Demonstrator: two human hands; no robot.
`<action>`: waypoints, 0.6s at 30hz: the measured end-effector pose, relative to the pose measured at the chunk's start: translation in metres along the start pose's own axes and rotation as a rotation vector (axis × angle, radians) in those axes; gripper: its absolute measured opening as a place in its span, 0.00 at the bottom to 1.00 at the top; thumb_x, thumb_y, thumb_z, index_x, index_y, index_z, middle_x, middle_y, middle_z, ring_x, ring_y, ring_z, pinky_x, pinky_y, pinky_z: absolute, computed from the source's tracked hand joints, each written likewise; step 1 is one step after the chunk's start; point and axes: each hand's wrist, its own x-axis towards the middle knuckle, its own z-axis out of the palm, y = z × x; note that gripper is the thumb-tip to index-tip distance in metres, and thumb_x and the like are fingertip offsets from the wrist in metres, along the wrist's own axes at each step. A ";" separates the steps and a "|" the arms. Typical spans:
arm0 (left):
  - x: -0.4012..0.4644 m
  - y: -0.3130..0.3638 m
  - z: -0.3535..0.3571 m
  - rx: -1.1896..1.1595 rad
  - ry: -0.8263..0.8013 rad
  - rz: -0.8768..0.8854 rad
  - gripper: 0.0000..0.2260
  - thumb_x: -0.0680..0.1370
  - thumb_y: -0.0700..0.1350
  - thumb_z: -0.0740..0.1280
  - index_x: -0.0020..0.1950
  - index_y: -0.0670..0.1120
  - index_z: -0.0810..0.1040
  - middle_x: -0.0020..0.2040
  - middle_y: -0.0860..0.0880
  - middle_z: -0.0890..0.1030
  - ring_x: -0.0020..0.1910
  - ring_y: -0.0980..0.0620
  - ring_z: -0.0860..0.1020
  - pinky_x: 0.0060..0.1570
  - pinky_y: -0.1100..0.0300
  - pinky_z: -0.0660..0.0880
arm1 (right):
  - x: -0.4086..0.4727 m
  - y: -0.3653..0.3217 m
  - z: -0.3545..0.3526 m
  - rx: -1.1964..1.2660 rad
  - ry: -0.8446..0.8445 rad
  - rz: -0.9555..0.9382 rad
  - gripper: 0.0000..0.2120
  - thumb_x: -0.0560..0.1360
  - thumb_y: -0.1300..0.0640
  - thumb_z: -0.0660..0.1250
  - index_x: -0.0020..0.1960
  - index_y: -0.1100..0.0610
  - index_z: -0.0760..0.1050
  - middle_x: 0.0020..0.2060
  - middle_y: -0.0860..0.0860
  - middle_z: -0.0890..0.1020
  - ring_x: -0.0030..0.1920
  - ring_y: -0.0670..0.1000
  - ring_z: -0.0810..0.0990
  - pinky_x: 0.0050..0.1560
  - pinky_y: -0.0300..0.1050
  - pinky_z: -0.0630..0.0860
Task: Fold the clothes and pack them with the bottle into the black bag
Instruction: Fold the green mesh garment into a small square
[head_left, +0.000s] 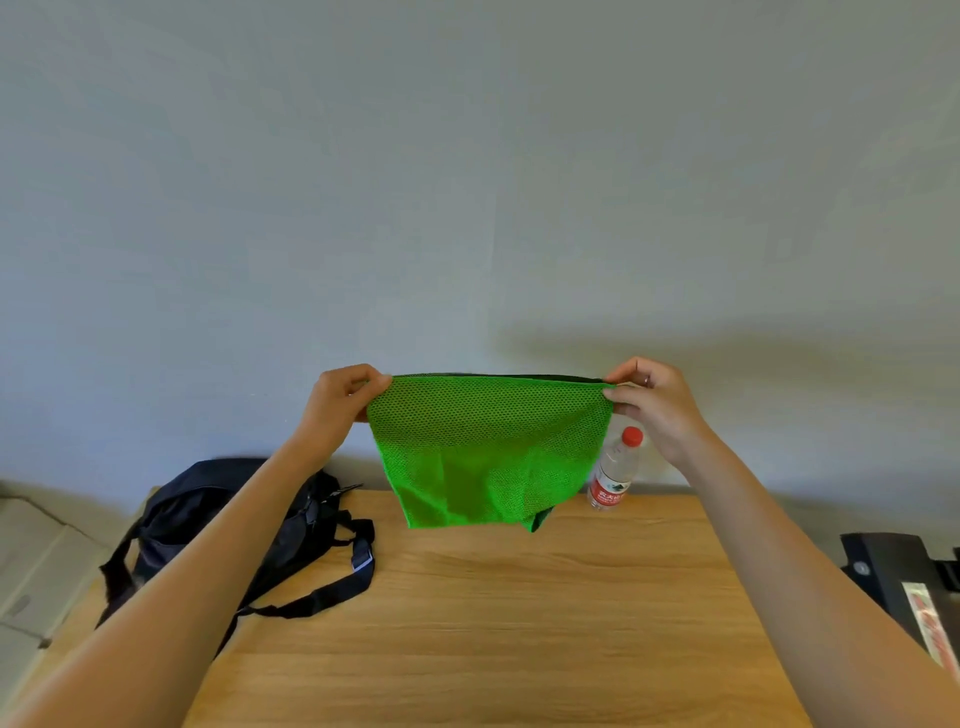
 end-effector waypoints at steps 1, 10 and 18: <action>-0.001 0.000 0.000 0.007 -0.009 0.006 0.09 0.78 0.38 0.63 0.38 0.40 0.77 0.29 0.52 0.81 0.30 0.58 0.78 0.35 0.66 0.77 | -0.001 0.000 0.000 -0.009 -0.007 -0.004 0.11 0.72 0.75 0.64 0.42 0.59 0.76 0.38 0.53 0.78 0.40 0.49 0.78 0.40 0.39 0.78; -0.007 -0.005 -0.004 0.100 -0.103 -0.029 0.11 0.79 0.42 0.65 0.37 0.41 0.76 0.33 0.42 0.78 0.38 0.52 0.75 0.47 0.57 0.73 | -0.005 0.004 -0.004 -0.201 -0.073 -0.012 0.15 0.71 0.72 0.67 0.51 0.56 0.80 0.42 0.51 0.81 0.45 0.48 0.80 0.47 0.37 0.77; -0.018 -0.005 0.003 0.036 -0.091 -0.099 0.09 0.78 0.39 0.64 0.39 0.41 0.77 0.30 0.50 0.82 0.29 0.55 0.79 0.31 0.64 0.77 | -0.013 0.010 -0.008 -0.163 -0.193 0.077 0.08 0.75 0.71 0.63 0.47 0.62 0.78 0.39 0.53 0.81 0.37 0.44 0.82 0.36 0.34 0.76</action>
